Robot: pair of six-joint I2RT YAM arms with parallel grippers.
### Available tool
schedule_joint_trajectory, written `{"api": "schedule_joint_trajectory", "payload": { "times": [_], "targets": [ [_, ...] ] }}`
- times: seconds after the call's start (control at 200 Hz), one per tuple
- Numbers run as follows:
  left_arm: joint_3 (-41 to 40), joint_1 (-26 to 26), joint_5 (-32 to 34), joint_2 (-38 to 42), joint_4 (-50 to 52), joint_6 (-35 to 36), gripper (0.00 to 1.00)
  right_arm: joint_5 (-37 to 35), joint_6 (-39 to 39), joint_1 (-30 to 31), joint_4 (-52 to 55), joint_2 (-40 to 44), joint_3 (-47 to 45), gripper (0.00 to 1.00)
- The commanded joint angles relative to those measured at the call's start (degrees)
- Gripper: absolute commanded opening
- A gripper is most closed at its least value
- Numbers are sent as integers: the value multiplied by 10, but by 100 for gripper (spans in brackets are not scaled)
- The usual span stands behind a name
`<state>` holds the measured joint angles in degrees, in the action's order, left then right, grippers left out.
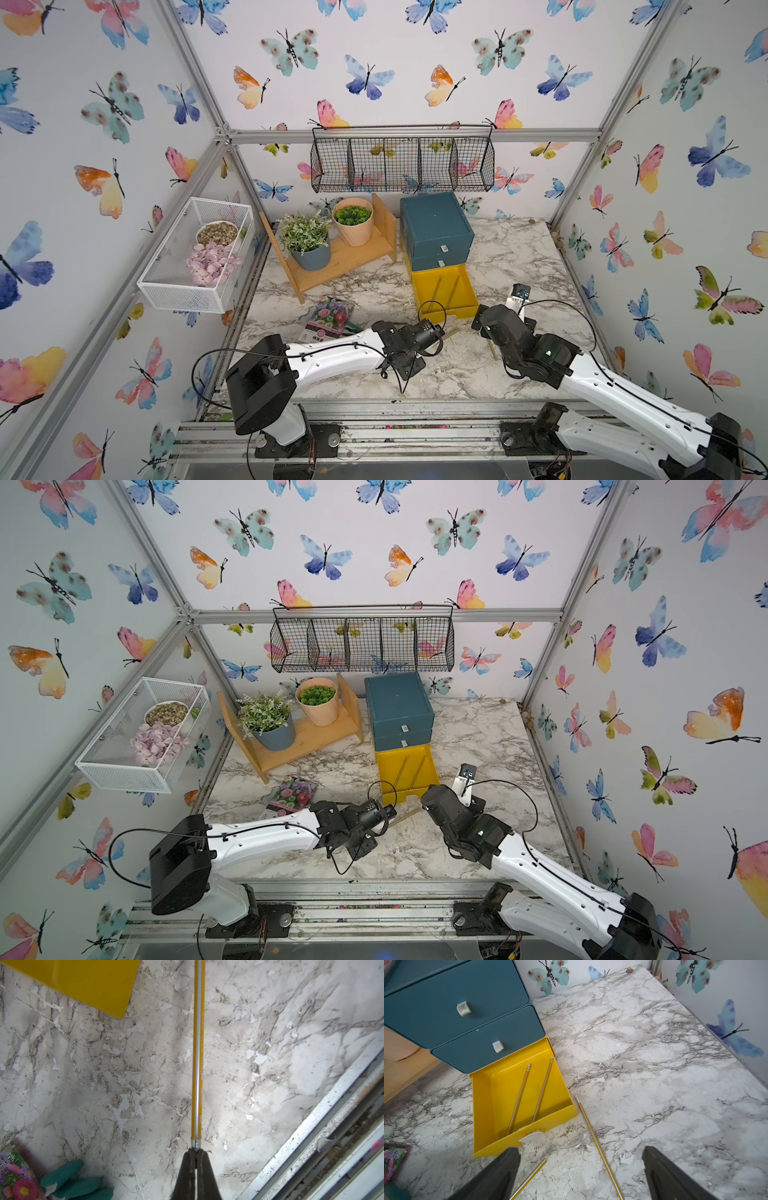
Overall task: Please place the pencils in the drawer according to their color
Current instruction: Pick up the pencil from the center of the board, then place the pencil in the drawer.
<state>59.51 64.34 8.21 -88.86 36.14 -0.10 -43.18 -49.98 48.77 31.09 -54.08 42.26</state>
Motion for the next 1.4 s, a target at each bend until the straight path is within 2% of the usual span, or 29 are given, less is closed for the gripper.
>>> {"api": "schedule_joint_trajectory", "payload": {
  "times": [0.0,0.27,0.481,0.666,0.966,1.392],
  "targets": [
    [3,11,-10,25,8,11,0,-42,-6,-3,20,11,4,98],
    [19,16,5,56,-16,14,0,-106,-1,-3,66,52,32,99],
    [32,15,38,56,-42,12,0,-116,-1,-3,68,80,32,99],
    [64,-7,61,9,-47,7,0,-112,13,-3,59,73,43,99],
    [123,-73,48,-74,-43,18,0,-100,21,-4,39,65,36,98],
    [247,-122,31,-206,-20,26,0,-48,54,-7,10,31,35,100]
  ]
}}
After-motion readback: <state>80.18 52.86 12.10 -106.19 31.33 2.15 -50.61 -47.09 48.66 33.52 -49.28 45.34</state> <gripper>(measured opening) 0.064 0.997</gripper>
